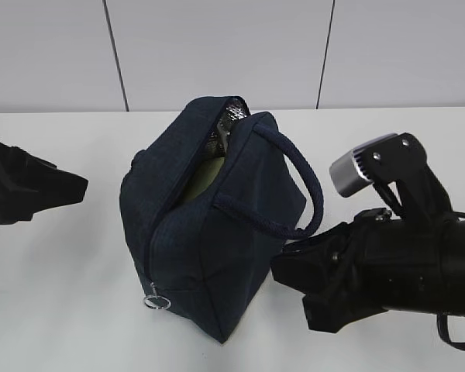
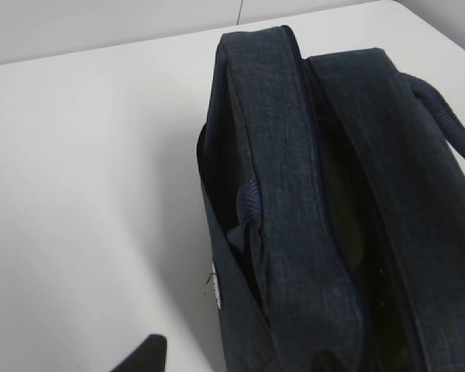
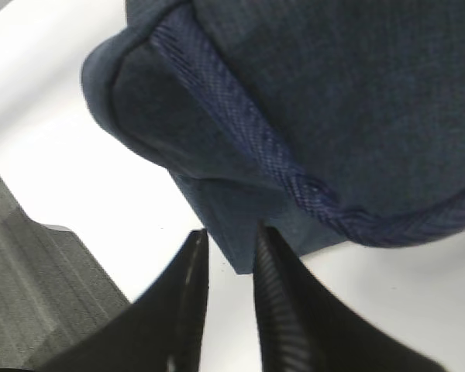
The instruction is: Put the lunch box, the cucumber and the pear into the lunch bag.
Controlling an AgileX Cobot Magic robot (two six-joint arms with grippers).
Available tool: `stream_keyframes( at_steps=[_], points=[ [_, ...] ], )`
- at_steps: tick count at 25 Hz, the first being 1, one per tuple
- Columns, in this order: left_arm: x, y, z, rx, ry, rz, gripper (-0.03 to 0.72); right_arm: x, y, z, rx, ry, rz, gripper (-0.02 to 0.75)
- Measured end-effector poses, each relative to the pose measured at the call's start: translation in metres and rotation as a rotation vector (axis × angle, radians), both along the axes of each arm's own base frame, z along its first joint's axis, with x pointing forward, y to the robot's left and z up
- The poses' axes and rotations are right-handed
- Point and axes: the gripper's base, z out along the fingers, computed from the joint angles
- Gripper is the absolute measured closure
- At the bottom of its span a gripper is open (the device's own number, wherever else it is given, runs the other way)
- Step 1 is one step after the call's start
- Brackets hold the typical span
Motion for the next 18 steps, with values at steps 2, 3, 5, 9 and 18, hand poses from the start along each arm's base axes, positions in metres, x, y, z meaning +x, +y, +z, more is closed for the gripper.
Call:
stream_keyframes(
  at_steps=[2, 3, 5, 9, 18],
  points=[
    [0.000, 0.000, 0.000, 0.000, 0.000, 0.000, 0.346, -0.001, 0.002, 0.002, 0.031, 0.015, 0.015, 0.566],
    [0.000, 0.000, 0.000, 0.000, 0.000, 0.000, 0.346, -0.002, 0.003, 0.003, 0.044, 0.020, 0.024, 0.566],
    [0.000, 0.000, 0.000, 0.000, 0.000, 0.000, 0.346, -0.004, 0.005, 0.004, 0.068, 0.030, 0.047, 0.566],
    [0.000, 0.000, 0.000, 0.000, 0.001, -0.001, 0.346, -0.006, 0.007, 0.005, 0.074, 0.018, 0.080, 0.566],
    [0.000, 0.000, 0.000, 0.000, 0.002, -0.002, 0.346, -0.008, 0.003, 0.017, -0.028, -0.207, 0.179, 0.566]
  ],
)
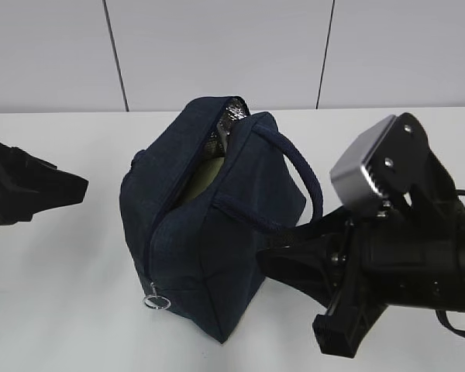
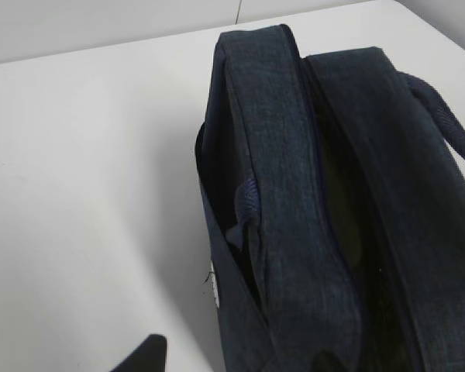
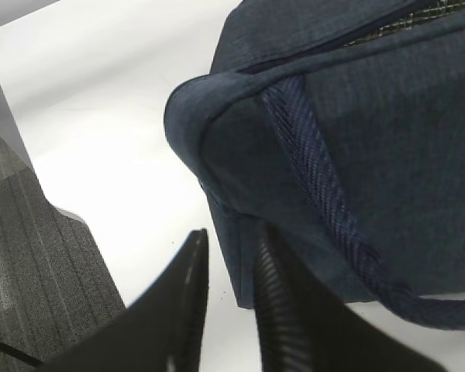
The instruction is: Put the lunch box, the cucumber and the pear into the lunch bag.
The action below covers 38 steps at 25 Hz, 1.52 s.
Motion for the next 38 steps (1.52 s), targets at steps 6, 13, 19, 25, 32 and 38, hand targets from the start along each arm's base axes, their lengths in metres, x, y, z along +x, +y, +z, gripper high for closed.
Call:
stream_keyframes(
  at_steps=[6, 13, 19, 25, 32, 38],
  points=[
    [0.000, 0.000, 0.000, 0.000, 0.000, 0.000, 0.346, -0.002, -0.001, -0.004, -0.080, 0.025, 0.036, 0.566],
    [0.000, 0.000, 0.000, 0.000, 0.000, 0.000, 0.346, 0.004, -0.013, -0.006, -0.227, 0.179, -0.156, 0.566],
    [0.000, 0.000, 0.000, 0.000, 0.000, 0.000, 0.346, -0.011, -0.032, -0.009, -0.143, 0.040, -0.295, 0.566],
    [0.000, 0.000, 0.000, 0.000, 0.000, 0.000, 0.346, -0.029, -0.047, -0.019, -0.063, -0.061, -0.369, 0.566],
    [0.000, 0.000, 0.000, 0.000, 0.000, 0.000, 0.346, -0.026, -0.042, -0.009, -0.092, -0.232, -0.278, 0.566],
    [0.000, 0.000, 0.000, 0.000, 0.000, 0.000, 0.346, -0.027, -0.032, -0.011, -0.064, -0.242, -0.192, 0.566]
  ],
)
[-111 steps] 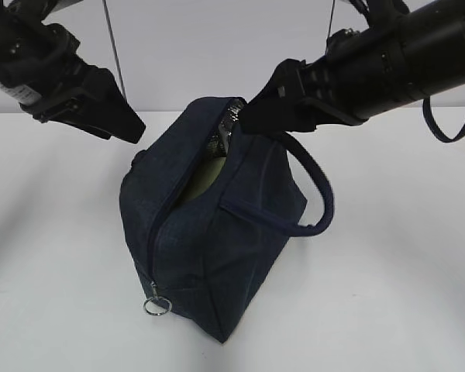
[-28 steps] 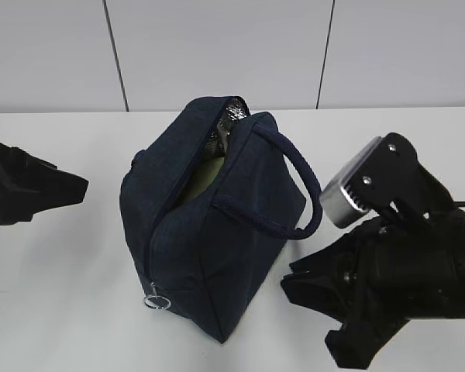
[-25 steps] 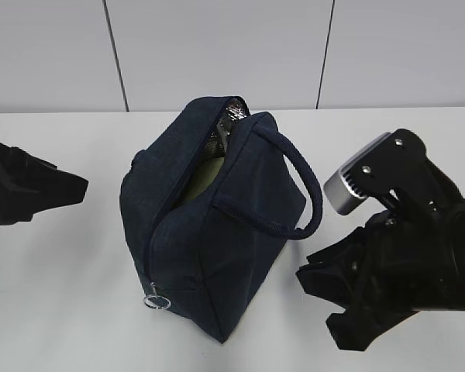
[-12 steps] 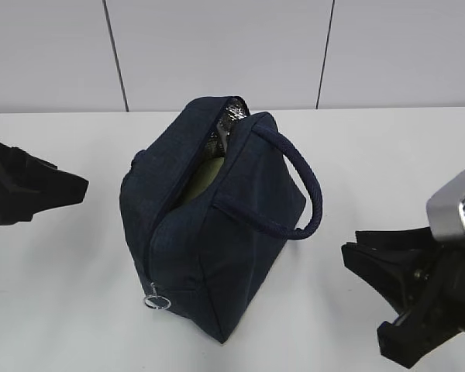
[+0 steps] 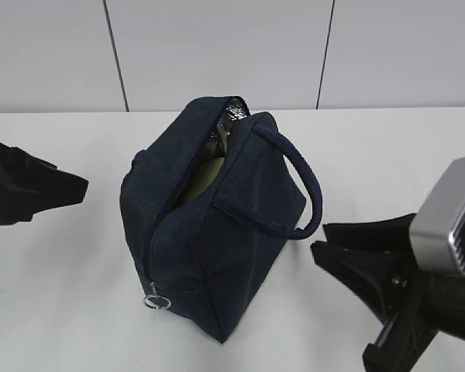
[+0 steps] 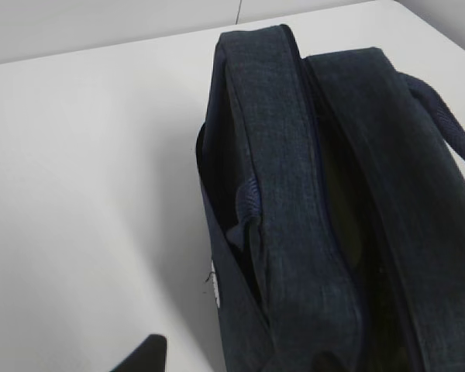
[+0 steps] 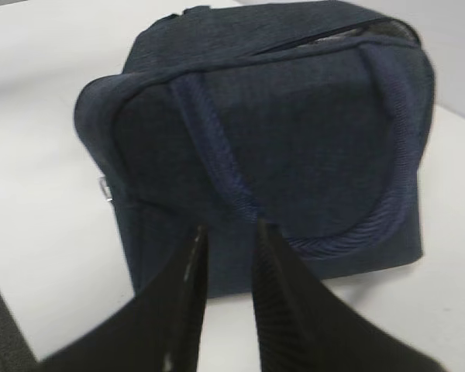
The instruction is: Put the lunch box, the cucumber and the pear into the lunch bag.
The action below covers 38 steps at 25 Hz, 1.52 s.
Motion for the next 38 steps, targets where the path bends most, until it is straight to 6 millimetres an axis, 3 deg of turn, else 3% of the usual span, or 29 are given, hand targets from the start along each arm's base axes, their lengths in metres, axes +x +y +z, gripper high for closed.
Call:
stream_keyframes(
  at_steps=[4, 7, 12, 15, 24, 35, 38],
  points=[
    [0.000, 0.000, 0.000, 0.000, 0.000, 0.000, 0.346, -0.001, 0.016, -0.008, 0.027, 0.012, 0.138, 0.565],
    [0.000, 0.000, 0.000, 0.000, 0.000, 0.000, 0.346, 0.003, 0.028, -0.025, 0.024, 0.068, 0.210, 0.553],
    [0.000, 0.000, 0.000, 0.000, 0.000, 0.000, 0.346, 0.011, 0.042, -0.063, 0.020, 0.216, 0.241, 0.435],
    [0.000, 0.000, 0.000, 0.000, 0.000, 0.000, 0.346, 0.014, 0.052, -0.074, 0.077, 0.239, 0.283, 0.380],
    [0.000, 0.000, 0.000, 0.000, 0.000, 0.000, 0.346, 0.034, 0.076, -0.091, 0.074, 0.255, 0.359, 0.359],
    [0.000, 0.000, 0.000, -0.001, 0.000, 0.001, 0.346, 0.050, 0.092, -0.087, 0.084, 0.218, 0.396, 0.335],
    [0.000, 0.000, 0.000, -0.001, -0.003, 0.003, 0.346, 0.053, 0.096, -0.095, 0.079, 0.253, 0.398, 0.313]
  ],
)
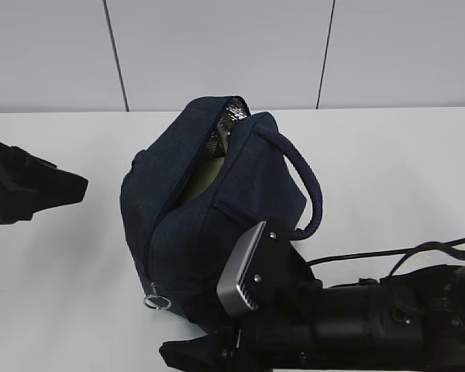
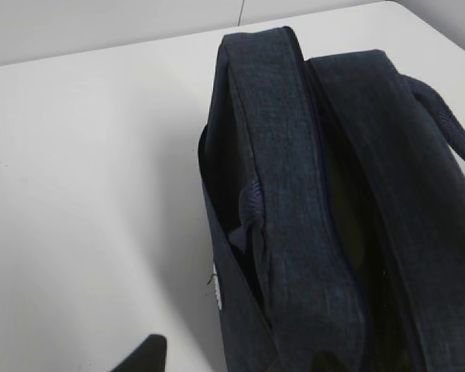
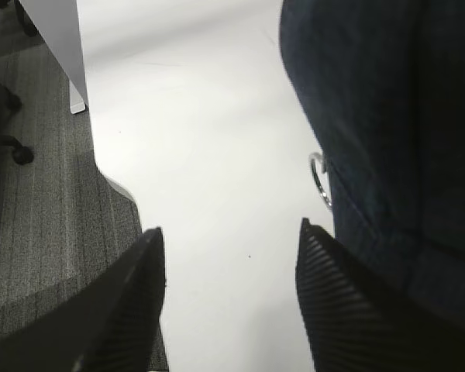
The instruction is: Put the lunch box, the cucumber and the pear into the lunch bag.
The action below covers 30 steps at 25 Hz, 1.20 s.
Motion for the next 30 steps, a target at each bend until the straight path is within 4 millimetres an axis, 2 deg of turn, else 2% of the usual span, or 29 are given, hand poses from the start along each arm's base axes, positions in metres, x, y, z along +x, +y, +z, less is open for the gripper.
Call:
stream_keyframes(
  at_steps=[4, 8, 11, 20, 30],
  points=[
    [0.000, 0.000, 0.000, 0.000, -0.001, 0.001, 0.346, 0.003, 0.005, -0.007, -0.012, 0.018, 0.008, 0.305],
    [0.000, 0.000, 0.000, 0.000, -0.001, 0.001, 0.346, 0.006, 0.017, -0.007, -0.044, 0.005, 0.021, 0.305],
    [0.000, 0.000, 0.000, 0.000, -0.004, 0.003, 0.346, 0.011, 0.022, -0.008, -0.075, 0.019, -0.027, 0.305],
    [0.001, 0.000, 0.000, 0.000, -0.006, 0.005, 0.346, 0.024, 0.025, -0.018, -0.122, 0.069, -0.128, 0.305],
    [0.001, 0.000, 0.001, -0.016, -0.006, 0.015, 0.346, 0.031, 0.029, -0.015, -0.110, 0.082, -0.179, 0.305]
  ],
)
